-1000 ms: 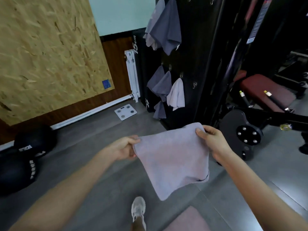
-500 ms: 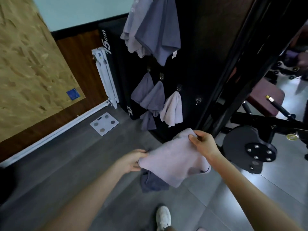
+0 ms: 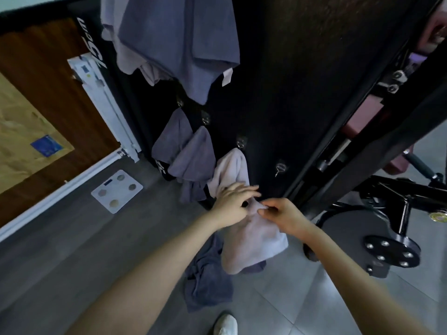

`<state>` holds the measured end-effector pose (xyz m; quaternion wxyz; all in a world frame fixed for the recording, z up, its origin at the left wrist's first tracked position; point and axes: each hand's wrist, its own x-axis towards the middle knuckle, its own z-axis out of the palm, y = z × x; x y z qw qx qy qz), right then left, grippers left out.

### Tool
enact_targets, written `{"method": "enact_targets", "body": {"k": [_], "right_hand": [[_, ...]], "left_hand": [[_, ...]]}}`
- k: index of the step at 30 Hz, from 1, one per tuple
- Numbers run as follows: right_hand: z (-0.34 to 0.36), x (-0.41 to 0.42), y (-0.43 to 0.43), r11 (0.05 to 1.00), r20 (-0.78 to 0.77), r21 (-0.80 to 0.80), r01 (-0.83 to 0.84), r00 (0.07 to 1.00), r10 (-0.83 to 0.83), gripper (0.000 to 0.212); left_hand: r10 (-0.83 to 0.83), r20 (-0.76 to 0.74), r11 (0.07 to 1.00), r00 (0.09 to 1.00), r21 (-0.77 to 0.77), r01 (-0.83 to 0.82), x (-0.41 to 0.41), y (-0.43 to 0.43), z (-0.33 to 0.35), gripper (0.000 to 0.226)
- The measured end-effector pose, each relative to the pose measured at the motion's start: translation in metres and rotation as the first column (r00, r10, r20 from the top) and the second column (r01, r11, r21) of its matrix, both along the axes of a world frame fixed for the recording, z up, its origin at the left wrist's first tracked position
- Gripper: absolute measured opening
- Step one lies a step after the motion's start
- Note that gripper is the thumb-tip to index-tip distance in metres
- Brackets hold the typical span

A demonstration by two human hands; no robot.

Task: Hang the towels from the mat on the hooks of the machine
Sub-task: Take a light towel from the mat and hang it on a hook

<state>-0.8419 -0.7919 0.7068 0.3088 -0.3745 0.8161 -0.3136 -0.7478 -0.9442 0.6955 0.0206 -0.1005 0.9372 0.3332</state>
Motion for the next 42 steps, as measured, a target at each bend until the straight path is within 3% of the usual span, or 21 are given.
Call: {"method": "enact_targets", "body": {"k": [2,4,7,9,11,13,17,20,23,26,28,30,32,34,38,42], "right_hand": [[-0.002,-0.023,-0.005,0.995,0.084,-0.062,0.075,0.994,-0.069,0.011],[-0.004,-0.040,-0.005,0.958,0.221,-0.123,0.259,0.948,-0.228,0.018],[-0.015,-0.059,-0.005,0.836,0.367,-0.210,0.507,0.834,-0.413,0.022],[-0.024,-0.067,-0.008,0.765,0.312,-0.275,0.583,0.806,-0.502,0.019],[-0.034,-0.068,-0.014,0.703,0.184,-0.335,0.627,0.776,-0.604,0.016],[-0.045,-0.066,-0.021,0.610,0.069,-0.384,0.694,0.680,-0.730,0.016],[-0.067,-0.063,-0.033,0.508,-0.045,-0.495,0.706,0.562,-0.826,0.006],[-0.090,-0.064,-0.036,0.573,-0.252,-0.494,0.654,0.524,-0.814,0.009],[-0.105,-0.070,-0.037,0.654,-0.608,-0.428,0.624,0.336,-0.719,0.020],[-0.112,-0.068,-0.041,0.704,-0.777,-0.331,0.628,0.243,-0.581,0.016],[-0.117,-0.059,-0.043,0.724,-0.812,-0.252,0.642,0.267,-0.519,0.019],[-0.119,-0.053,-0.043,0.741,-0.840,-0.203,0.640,0.275,-0.468,0.024],[-0.118,-0.051,-0.042,0.753,-0.858,-0.187,0.631,0.268,-0.438,0.029],[-0.115,-0.048,-0.038,0.756,-0.853,-0.204,0.622,0.266,-0.449,0.034],[-0.111,-0.043,-0.030,0.746,-0.803,-0.311,0.588,0.257,-0.538,0.040],[-0.109,-0.027,-0.022,0.756,-0.744,-0.411,0.509,0.292,-0.601,0.041]], "left_hand": [[-0.013,0.061,0.998,0.998,0.070,0.008,-0.027,-0.008,-0.011,0.029],[0.033,0.078,0.976,0.996,0.212,-0.048,-0.049,-0.013,-0.023,0.020],[0.199,0.077,0.831,0.977,0.514,-0.210,-0.079,-0.015,-0.039,0.015],[0.295,0.083,0.742,0.952,0.608,-0.283,-0.100,-0.009,-0.043,0.016],[0.375,0.073,0.730,0.924,0.591,-0.343,-0.120,-0.002,-0.050,0.018],[0.461,0.029,0.731,0.887,0.555,-0.397,-0.133,0.003,-0.063,0.017],[0.571,0.003,0.673,0.821,0.571,-0.470,-0.137,0.004,-0.078,0.021],[0.656,0.102,0.549,0.748,0.615,-0.566,-0.143,0.003,-0.080,0.023],[0.692,0.018,0.627,0.722,0.481,-0.613,-0.147,0.005,-0.093,0.020],[0.666,-0.055,0.714,0.744,0.336,-0.614,-0.142,0.013,-0.095,0.023],[0.612,-0.093,0.782,0.785,0.217,-0.584,-0.138,0.015,-0.093,0.032],[0.530,0.040,0.830,0.847,0.179,-0.528,-0.138,0.011,-0.088,0.044],[0.443,0.213,0.835,0.871,0.257,-0.487,-0.140,-0.001,-0.084,0.050],[0.365,0.301,0.798,0.881,0.386,-0.462,-0.137,-0.011,-0.077,0.044],[0.273,0.254,0.692,0.928,0.619,-0.372,-0.121,-0.018,-0.067,0.038],[0.398,0.137,0.581,0.907,0.727,-0.365,-0.098,-0.026,-0.064,0.032]]}}
